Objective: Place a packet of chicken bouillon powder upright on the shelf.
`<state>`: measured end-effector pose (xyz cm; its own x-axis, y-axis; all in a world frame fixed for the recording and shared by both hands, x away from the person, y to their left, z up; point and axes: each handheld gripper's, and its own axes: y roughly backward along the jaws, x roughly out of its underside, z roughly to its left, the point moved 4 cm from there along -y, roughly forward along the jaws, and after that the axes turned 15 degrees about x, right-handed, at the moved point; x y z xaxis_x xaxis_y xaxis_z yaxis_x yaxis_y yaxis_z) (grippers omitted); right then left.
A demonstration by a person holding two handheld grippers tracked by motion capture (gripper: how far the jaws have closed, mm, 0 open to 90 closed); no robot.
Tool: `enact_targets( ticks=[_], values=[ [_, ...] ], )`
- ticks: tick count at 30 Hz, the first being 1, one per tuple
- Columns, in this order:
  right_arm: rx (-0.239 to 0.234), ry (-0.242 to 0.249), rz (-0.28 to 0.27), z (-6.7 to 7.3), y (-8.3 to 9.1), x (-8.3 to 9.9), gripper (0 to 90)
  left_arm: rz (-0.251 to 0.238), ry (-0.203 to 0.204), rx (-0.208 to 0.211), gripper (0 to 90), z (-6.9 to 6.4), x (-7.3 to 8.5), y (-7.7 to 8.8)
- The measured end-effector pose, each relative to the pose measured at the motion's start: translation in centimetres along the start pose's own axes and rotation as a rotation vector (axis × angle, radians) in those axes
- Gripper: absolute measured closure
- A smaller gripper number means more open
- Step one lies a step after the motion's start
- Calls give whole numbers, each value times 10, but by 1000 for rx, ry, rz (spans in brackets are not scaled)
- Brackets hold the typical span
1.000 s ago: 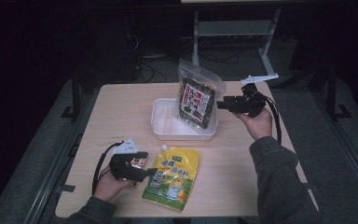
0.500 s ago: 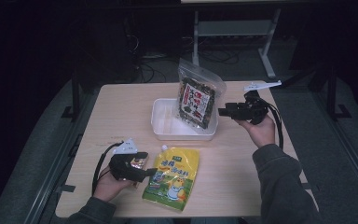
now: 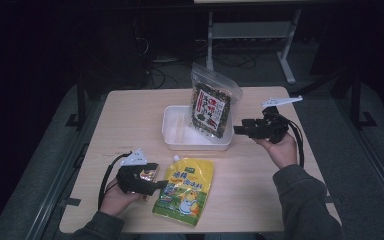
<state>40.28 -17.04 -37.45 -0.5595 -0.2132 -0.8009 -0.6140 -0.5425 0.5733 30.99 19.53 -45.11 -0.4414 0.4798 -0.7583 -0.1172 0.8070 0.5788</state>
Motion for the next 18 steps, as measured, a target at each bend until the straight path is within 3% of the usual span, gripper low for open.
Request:
enact_targets(
  ticks=[18],
  values=[
    [-44, 30, 40, 24, -3, 17, 370, 7, 3, -23, 215, -1, 3, 1]
  ],
)
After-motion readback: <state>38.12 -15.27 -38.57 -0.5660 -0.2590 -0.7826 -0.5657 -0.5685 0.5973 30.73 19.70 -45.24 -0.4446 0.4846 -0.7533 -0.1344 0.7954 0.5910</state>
